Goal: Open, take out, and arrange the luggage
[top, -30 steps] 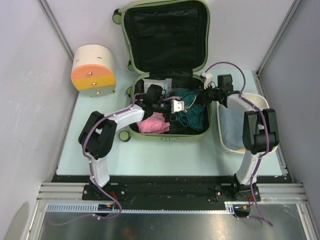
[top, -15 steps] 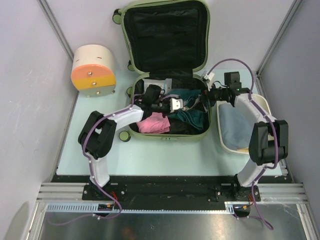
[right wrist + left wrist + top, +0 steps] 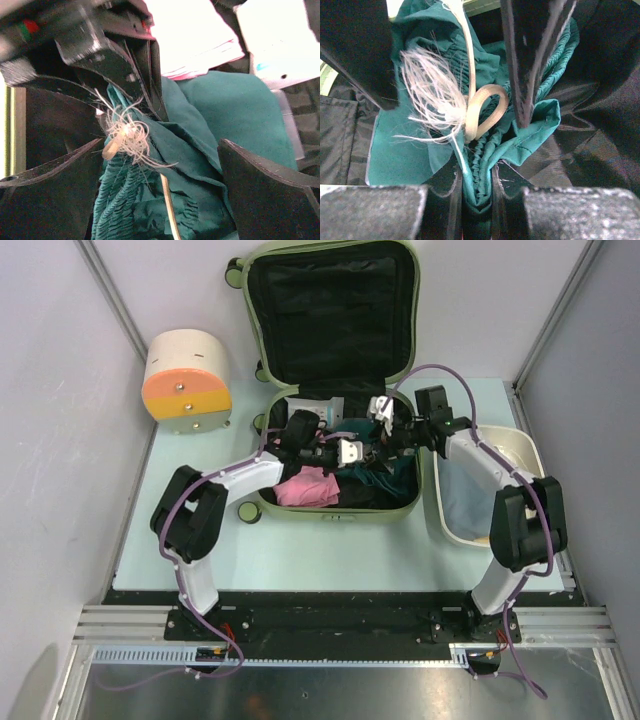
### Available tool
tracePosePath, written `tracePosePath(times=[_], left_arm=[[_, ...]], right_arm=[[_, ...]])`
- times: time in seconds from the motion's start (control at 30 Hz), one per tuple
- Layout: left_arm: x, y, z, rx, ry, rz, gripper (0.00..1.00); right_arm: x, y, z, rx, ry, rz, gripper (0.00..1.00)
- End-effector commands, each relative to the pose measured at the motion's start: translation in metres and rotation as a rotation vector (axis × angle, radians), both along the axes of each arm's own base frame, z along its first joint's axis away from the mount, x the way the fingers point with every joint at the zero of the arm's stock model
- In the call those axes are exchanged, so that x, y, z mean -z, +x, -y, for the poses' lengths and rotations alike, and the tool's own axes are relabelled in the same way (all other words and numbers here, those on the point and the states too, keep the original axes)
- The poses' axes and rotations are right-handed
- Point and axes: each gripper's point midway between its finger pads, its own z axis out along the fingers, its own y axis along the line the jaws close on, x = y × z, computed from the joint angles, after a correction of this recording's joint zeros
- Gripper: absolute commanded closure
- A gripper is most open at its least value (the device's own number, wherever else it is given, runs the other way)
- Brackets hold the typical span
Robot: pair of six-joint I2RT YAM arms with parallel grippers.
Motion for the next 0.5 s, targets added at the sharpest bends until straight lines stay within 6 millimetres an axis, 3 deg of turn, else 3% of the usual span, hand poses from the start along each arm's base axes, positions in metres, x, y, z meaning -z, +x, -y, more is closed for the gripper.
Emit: tracePosePath(times=[0.0,0.13,0.27,0.47], left_arm=[[-0.046,-0.007,0.005,0.049,-0.082,0.083,1.0],[-0.056,-0.004,0.005,0.022,-0.118,0.032,1.0],[-0.062,-0.001,0.006,0.013,-0.139,0.015,1.0],[-0.073,0.009,0.004,-0.011,-0.168,-0.011,1.0]], right_arm=[[0.012,-0.001,-0.007,-0.066,-0.022,0.021,0.0],[0.021,-0.013,-0.013,-0.083,-0.016,-0.042,0.0],[0.016,-0.006,-0.022,-0.02,0.065,-0.044,0.0],[0.024,-0.017,-0.031,-0.048,0.08,-0.034,0.0]])
